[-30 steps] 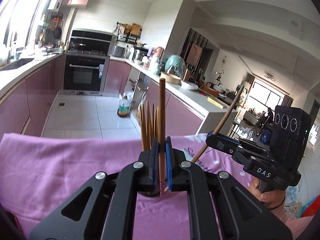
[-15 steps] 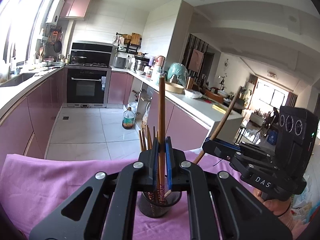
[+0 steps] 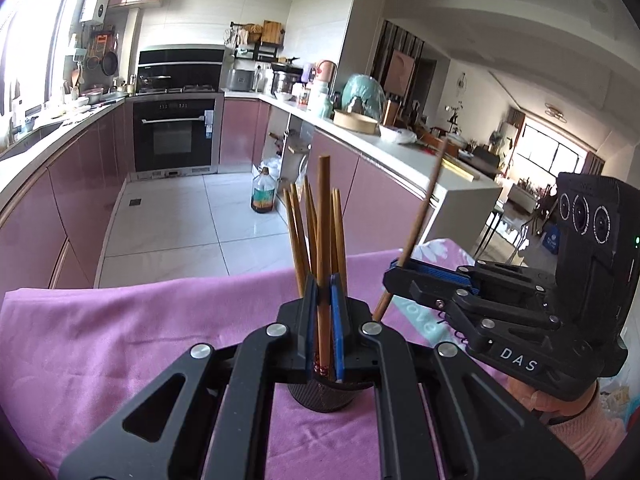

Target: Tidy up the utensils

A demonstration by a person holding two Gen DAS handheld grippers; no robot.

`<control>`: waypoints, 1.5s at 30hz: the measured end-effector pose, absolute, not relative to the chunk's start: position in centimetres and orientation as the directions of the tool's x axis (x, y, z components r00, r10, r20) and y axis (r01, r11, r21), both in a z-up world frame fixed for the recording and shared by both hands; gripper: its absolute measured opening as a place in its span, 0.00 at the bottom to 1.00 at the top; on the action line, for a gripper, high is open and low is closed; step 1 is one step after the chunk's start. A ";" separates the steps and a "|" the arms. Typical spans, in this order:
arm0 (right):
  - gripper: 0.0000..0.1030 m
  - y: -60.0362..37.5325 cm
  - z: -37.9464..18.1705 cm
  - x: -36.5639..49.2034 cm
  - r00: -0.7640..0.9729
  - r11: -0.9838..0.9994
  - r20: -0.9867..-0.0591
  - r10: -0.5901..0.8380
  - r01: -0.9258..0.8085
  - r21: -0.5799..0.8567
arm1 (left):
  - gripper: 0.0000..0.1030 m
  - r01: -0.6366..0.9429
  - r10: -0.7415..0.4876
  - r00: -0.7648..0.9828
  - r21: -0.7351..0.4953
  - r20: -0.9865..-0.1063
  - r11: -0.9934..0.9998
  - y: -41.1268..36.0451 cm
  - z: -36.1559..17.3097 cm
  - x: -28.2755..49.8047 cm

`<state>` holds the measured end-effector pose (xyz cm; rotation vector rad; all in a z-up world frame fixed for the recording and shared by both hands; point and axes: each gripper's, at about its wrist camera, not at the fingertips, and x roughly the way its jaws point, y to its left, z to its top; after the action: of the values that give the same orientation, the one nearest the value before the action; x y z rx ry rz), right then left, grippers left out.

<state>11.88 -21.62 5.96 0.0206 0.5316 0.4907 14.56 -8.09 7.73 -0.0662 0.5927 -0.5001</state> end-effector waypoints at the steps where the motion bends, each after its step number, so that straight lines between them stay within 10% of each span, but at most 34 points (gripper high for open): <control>1: 0.05 -21.5 5.7 12.1 0.745 0.885 -0.490 0.453 -0.442 0.146 | 0.07 0.431 -0.467 0.712 -0.198 -0.525 0.880 -8.2 7.5 14.9; 28: 0.07 -21.5 3.1 15.8 0.709 0.903 -0.563 0.426 -0.377 0.208 | 0.09 0.398 -0.410 0.663 -0.169 -0.626 0.901 -10.0 4.3 20.0; 35: 0.16 -22.0 2.5 15.1 0.718 0.908 -0.558 0.417 -0.361 0.214 | 0.35 0.380 -0.387 0.695 -0.147 -0.606 0.913 -9.6 3.8 19.5; 43: 0.41 -22.7 2.1 12.1 0.746 0.910 -0.523 0.412 -0.368 0.192 | 0.95 0.294 -0.291 0.819 -0.074 -0.494 0.953 -7.2 3.7 14.7; 45: 0.46 -22.9 2.0 10.7 0.764 0.914 -0.503 0.403 -0.364 0.179 | 0.95 0.267 -0.265 0.851 -0.062 -0.453 0.962 -6.0 3.4 12.8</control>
<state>10.74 -22.89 1.96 0.0717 0.5633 0.4174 12.81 -6.02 3.45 0.0034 0.4765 -0.2799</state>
